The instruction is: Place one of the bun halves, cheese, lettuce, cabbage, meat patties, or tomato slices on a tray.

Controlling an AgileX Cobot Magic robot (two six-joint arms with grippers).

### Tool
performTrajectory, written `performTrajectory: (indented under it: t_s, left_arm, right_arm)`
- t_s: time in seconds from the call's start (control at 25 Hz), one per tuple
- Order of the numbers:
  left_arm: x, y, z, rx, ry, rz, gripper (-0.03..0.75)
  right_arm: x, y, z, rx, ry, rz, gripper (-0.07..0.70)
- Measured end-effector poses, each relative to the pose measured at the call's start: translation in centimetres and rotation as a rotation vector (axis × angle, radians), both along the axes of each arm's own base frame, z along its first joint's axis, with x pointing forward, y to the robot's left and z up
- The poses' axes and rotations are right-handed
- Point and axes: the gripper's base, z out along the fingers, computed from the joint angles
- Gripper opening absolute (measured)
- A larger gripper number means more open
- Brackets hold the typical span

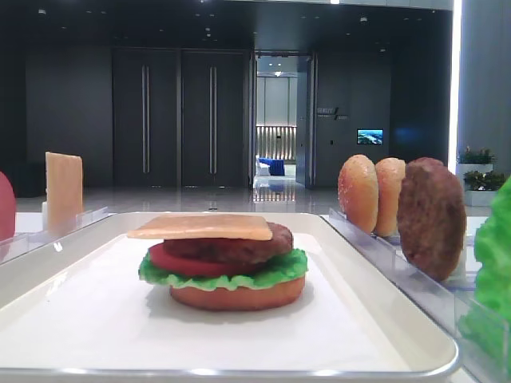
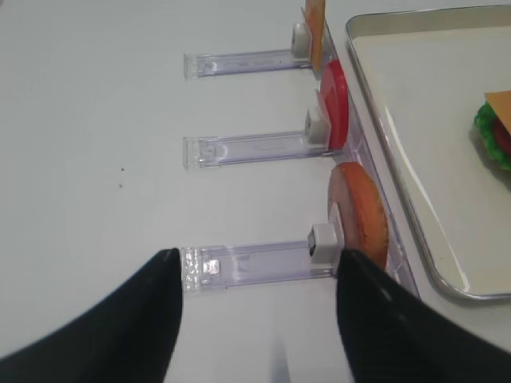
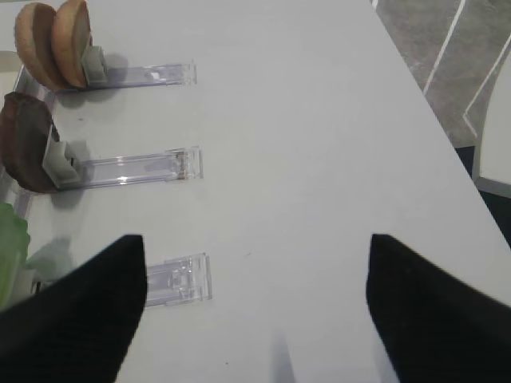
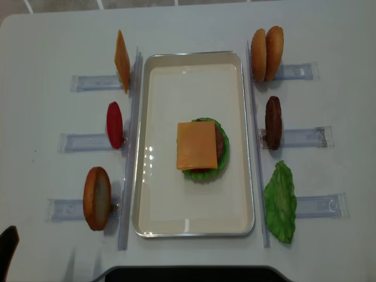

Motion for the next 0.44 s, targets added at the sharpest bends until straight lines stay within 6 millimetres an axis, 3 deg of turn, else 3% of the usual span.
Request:
performTrajectory:
  t_s: [0.44]
  left_arm:
    - [0.00, -0.03, 0.00, -0.003, 0.000, -0.002, 0.463]
  right_arm:
    - [0.00, 0.03, 0.00, 0.003, 0.000, 0.002, 0.538]
